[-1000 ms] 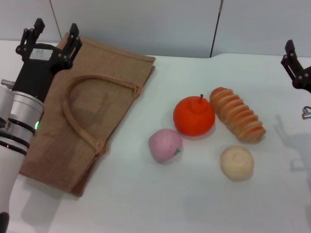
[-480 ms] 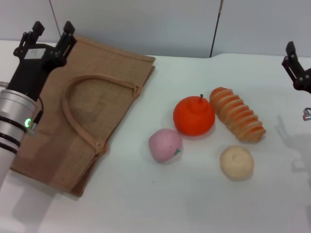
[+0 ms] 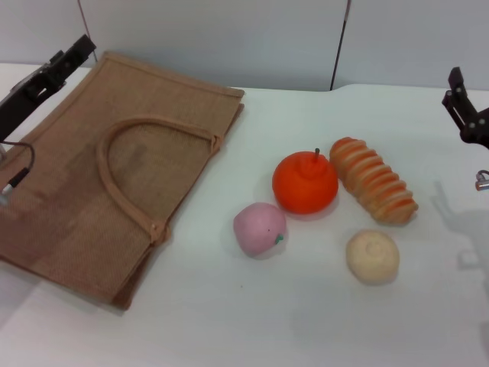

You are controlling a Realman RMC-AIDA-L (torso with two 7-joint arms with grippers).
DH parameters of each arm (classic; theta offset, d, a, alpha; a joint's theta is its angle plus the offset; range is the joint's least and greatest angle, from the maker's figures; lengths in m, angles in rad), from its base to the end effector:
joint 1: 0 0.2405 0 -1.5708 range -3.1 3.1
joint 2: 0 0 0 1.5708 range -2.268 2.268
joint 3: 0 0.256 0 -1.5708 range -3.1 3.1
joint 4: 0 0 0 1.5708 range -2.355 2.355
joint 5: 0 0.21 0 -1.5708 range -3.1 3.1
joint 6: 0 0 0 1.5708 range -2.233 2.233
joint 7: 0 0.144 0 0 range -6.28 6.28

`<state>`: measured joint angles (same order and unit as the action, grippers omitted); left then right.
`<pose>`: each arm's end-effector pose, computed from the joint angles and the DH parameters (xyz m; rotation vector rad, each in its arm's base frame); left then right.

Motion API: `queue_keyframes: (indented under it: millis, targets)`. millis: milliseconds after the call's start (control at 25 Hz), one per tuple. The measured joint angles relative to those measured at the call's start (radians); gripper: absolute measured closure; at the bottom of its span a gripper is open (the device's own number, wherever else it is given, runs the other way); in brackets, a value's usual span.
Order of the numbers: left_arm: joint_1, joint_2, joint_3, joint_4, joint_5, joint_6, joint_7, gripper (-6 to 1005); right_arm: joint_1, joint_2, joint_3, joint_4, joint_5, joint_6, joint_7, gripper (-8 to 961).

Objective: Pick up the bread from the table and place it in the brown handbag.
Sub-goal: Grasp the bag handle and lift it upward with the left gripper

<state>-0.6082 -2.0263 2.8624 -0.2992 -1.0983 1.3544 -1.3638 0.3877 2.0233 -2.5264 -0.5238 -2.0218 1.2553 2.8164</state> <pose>-0.3209 0.3668 0.0578 -1.6989 -1.0904 -1.2446 0.2644 0.3283 -0.0224 -1.5570 0.2348 0.7120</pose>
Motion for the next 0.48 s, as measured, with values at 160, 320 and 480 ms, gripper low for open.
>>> queue_keyframes:
  millis: [160, 320, 480]
  targets:
    - [-0.035, 0.0, 0.0, -0.119, 0.149, -0.041, -0.188, 191, 0.003, 0.0, 0.0, -0.001, 0.0, -0.001, 0.0, 63]
    - [-0.087, 0.003, 0.0, -0.224, 0.363, -0.119, -0.366, 195, 0.004, 0.0, 0.0, -0.001, 0.0, -0.001, 0.0, 63]
    - [-0.142, 0.003, 0.0, -0.309, 0.553, -0.152, -0.488, 200, 0.003, 0.0, 0.0, -0.001, 0.0, -0.001, 0.0, 63]
